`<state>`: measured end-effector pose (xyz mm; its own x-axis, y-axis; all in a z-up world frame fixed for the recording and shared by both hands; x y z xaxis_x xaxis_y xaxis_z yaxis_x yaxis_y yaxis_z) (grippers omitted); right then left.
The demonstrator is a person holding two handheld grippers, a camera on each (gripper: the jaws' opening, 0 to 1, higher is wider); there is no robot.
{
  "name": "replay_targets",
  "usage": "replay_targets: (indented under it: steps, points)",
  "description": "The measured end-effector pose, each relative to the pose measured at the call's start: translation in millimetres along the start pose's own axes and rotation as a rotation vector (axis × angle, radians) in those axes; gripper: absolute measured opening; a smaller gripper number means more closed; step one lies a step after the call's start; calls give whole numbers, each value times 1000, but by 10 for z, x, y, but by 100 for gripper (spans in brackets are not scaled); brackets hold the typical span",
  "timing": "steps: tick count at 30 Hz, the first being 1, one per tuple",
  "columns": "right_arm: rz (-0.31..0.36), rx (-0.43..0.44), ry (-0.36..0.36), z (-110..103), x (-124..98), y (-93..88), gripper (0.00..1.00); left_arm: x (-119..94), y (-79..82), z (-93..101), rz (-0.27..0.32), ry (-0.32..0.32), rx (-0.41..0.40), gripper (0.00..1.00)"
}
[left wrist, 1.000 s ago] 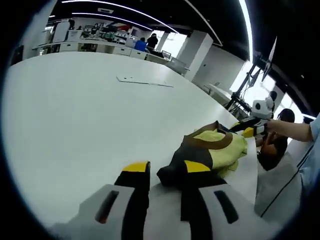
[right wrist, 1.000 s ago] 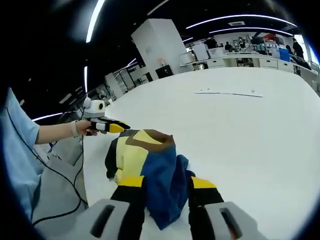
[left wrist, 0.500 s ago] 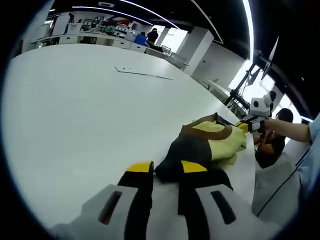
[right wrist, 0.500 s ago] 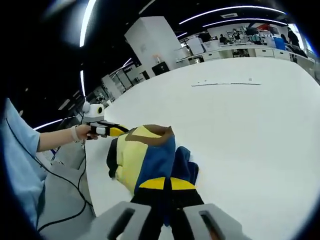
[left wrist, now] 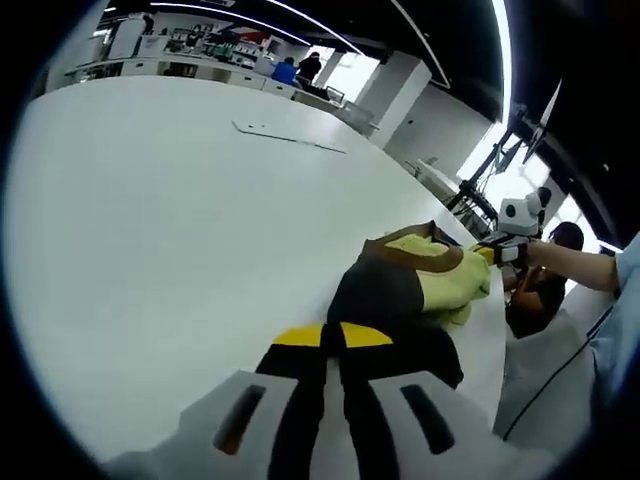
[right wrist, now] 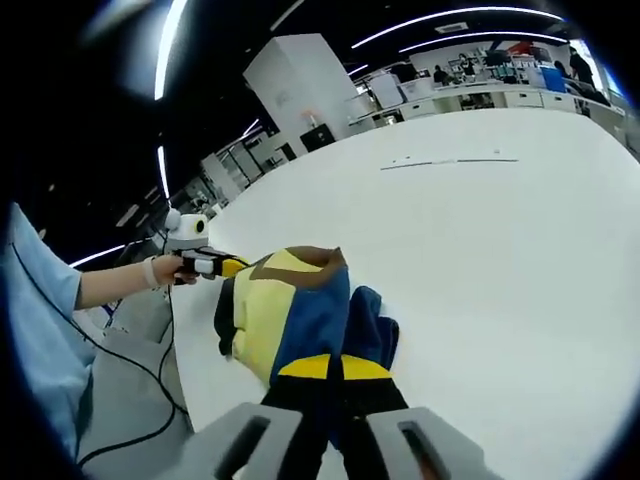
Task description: Fold the garment on the visible template until the final outline fits inside the template.
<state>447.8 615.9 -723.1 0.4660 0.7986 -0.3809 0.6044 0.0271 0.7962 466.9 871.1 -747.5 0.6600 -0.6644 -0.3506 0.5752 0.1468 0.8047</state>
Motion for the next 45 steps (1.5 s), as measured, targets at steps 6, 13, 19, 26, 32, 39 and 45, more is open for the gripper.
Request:
replay_targets:
  steps: [6,13,19,26,32,39,45]
  points:
    - [11,-9,-16,13,-23,19,0,-6,-5,34,-1,-4,12,0]
    - [57,-20,-60,30,-114,121,0,-115,166,55,52,5,-13,0]
    - [149,-43,-94,-26,-218,354,0,-225,413,115,122,16,-14,0]
    - [224,-59,-91,-183,-331,621,0,-377,719,278,194,13,34,0]
    - [293,-71,-84,-336,-440,879,0,-532,894,388,251,9,41,0]
    - [342,-119,-71,-523,-534,1134,0,-702,1037,502,281,7,46,0]
    - [392,-139,-58,-618,-556,1251,0,-782,1149,591,287,18,57,0]
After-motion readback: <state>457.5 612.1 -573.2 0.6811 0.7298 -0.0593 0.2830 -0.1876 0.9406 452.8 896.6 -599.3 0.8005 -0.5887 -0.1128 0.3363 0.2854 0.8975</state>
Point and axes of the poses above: the point that each gripper's makers call its tool centre point, and the gripper's own axes: x roughly forward along the fingers, z roughly to its right, y roughly out of its top, the point moved 1 cm from there along -x, roughly backward along the fingers, and after that the axes turned 13 degrees about z, right-handed, at the moved point
